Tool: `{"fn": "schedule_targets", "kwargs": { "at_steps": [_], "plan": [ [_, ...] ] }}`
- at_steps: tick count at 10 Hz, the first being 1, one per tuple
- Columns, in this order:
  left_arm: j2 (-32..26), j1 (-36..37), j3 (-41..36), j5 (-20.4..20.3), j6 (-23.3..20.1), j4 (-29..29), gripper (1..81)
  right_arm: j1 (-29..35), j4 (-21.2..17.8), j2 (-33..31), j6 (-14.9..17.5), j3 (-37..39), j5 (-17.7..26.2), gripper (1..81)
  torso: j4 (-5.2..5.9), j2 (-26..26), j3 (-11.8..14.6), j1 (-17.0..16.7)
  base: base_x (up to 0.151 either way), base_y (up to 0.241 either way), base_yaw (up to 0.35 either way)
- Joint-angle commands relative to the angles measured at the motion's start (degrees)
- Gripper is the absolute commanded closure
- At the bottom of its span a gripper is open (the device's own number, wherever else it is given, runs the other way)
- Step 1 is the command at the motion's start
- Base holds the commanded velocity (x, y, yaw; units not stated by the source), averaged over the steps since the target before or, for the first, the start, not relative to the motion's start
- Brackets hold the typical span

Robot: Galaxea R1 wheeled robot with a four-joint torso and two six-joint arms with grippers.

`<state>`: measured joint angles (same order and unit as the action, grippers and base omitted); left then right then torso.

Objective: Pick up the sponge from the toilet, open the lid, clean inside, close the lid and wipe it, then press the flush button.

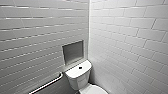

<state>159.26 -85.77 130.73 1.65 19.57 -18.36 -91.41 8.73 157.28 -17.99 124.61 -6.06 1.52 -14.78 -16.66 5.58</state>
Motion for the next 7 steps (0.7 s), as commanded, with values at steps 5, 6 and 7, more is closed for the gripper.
{"fn": "schedule_targets", "kwargs": {
  "at_steps": [5,6,7],
  "plan": [
    [-1.0,1.6,-0.7,2.9,-0.1,0.4,1.0,0.6,-0.8,-2.3,0.3,-0.3,2.3,81.1,0.0,0.0,0.0,-0.2,0.047,0.0,0.0],
    [-1.0,1.6,-0.8,2.9,-0.1,0.4,1.0,0.6,-0.9,-2.4,0.3,-0.2,2.2,81.1,0.0,0.0,0.0,-0.1,0.093,0.0,0.0],
    [-1.0,1.6,-0.8,2.9,-0.1,0.4,1.0,0.5,-0.9,-2.5,0.2,-0.2,2.1,81.1,0.0,0.0,0.0,-0.1,0.093,0.0,0.0]
  ]
}}
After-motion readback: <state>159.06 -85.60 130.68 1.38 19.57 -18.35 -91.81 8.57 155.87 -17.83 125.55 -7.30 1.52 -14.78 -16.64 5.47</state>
